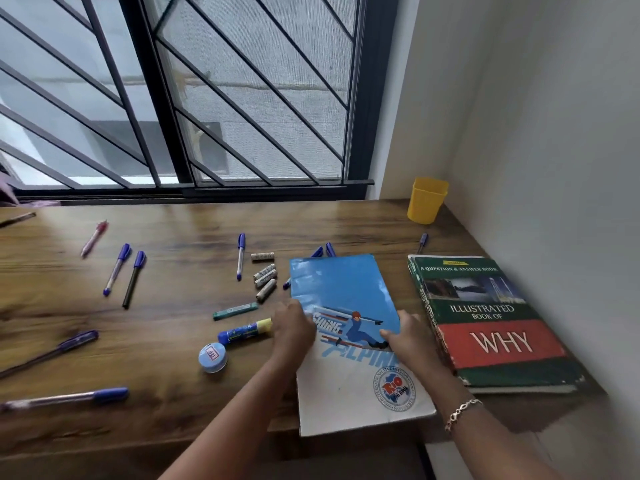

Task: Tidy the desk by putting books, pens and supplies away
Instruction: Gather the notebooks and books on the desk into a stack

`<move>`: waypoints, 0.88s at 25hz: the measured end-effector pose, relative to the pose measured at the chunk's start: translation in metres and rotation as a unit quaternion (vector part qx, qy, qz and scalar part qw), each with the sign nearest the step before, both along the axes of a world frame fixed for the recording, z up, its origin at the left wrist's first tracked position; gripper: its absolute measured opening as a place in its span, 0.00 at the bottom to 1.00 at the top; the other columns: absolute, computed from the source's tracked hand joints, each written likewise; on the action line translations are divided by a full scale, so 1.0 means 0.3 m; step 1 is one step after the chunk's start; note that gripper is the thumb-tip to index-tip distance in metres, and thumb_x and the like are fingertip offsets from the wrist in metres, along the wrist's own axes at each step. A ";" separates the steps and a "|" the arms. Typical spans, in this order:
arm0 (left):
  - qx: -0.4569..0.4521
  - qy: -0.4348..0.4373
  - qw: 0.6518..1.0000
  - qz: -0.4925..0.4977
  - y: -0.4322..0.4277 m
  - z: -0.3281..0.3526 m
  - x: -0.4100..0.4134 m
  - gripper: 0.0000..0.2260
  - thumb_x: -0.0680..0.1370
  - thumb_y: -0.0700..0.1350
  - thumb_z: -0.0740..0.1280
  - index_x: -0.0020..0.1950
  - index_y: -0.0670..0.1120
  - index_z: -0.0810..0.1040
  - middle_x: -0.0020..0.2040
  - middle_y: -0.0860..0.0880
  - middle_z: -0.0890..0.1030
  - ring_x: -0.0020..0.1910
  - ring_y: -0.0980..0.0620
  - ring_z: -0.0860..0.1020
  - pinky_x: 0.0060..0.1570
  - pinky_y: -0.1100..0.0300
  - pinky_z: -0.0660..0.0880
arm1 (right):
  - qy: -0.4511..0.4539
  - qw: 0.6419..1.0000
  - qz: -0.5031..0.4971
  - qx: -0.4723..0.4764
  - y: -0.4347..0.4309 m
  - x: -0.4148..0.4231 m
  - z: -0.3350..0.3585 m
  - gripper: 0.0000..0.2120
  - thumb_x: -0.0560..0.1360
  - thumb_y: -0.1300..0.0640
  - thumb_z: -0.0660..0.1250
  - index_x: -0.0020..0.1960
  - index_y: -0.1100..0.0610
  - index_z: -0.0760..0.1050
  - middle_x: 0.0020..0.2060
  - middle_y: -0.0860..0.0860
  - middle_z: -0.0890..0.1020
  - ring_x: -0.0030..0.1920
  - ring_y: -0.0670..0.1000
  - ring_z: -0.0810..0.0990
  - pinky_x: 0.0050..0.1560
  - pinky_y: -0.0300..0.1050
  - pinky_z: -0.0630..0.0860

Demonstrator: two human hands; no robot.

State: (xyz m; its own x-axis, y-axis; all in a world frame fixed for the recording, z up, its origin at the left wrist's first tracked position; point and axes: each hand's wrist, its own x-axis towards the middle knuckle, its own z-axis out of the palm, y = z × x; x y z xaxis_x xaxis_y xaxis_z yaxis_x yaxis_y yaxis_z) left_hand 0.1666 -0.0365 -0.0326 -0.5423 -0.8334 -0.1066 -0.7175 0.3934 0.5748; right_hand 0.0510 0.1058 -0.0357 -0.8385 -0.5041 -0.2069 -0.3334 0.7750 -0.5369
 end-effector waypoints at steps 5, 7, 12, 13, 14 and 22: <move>-0.064 -0.091 0.994 -0.024 0.074 0.009 -0.001 0.14 0.79 0.44 0.58 0.63 0.39 0.69 0.62 0.38 0.73 0.62 0.41 0.68 0.58 0.54 0.67 | 0.044 0.998 0.008 0.039 0.001 0.018 0.000 0.18 0.75 0.52 0.65 0.61 0.60 0.69 0.61 0.58 0.70 0.58 0.58 0.73 0.57 0.49 0.72; -0.070 -0.105 0.991 -0.036 0.079 0.008 0.001 0.16 0.79 0.46 0.59 0.65 0.39 0.68 0.63 0.37 0.71 0.63 0.40 0.67 0.59 0.53 0.66 | 0.076 0.995 0.025 0.053 0.004 0.023 0.002 0.19 0.75 0.50 0.64 0.61 0.59 0.69 0.61 0.58 0.70 0.58 0.59 0.73 0.58 0.51 0.72; -0.130 -0.103 0.983 -0.084 0.121 -0.003 0.016 0.27 0.80 0.51 0.59 0.74 0.40 0.56 0.75 0.34 0.54 0.74 0.37 0.53 0.72 0.49 0.54 | 0.247 0.960 0.125 0.028 0.032 0.038 0.012 0.24 0.77 0.53 0.61 0.70 0.61 0.62 0.67 0.59 0.67 0.62 0.60 0.71 0.61 0.50 0.68; -0.151 -0.101 0.978 -0.106 0.134 -0.005 0.019 0.29 0.80 0.51 0.59 0.76 0.40 0.54 0.76 0.35 0.50 0.76 0.38 0.49 0.74 0.49 0.50 | 0.271 0.951 0.145 0.026 0.040 0.037 0.009 0.25 0.77 0.54 0.60 0.72 0.61 0.60 0.70 0.60 0.64 0.66 0.60 0.68 0.65 0.51 0.66; -0.171 -0.099 0.972 -0.129 0.147 -0.005 0.020 0.30 0.80 0.53 0.57 0.76 0.41 0.51 0.77 0.36 0.47 0.76 0.39 0.45 0.74 0.49 0.46 | 0.292 0.942 0.161 0.028 0.046 0.036 0.005 0.26 0.78 0.54 0.59 0.73 0.61 0.58 0.72 0.61 0.61 0.70 0.61 0.63 0.70 0.52 0.62; -0.201 -0.093 0.953 -0.206 0.269 -0.015 0.033 0.31 0.81 0.57 0.49 0.77 0.43 0.43 0.76 0.40 0.37 0.75 0.43 0.35 0.72 0.49 0.34 | 0.327 0.916 0.228 0.035 0.110 0.030 -0.022 0.29 0.79 0.49 0.54 0.75 0.58 0.50 0.75 0.61 0.50 0.76 0.60 0.47 0.75 0.55 0.48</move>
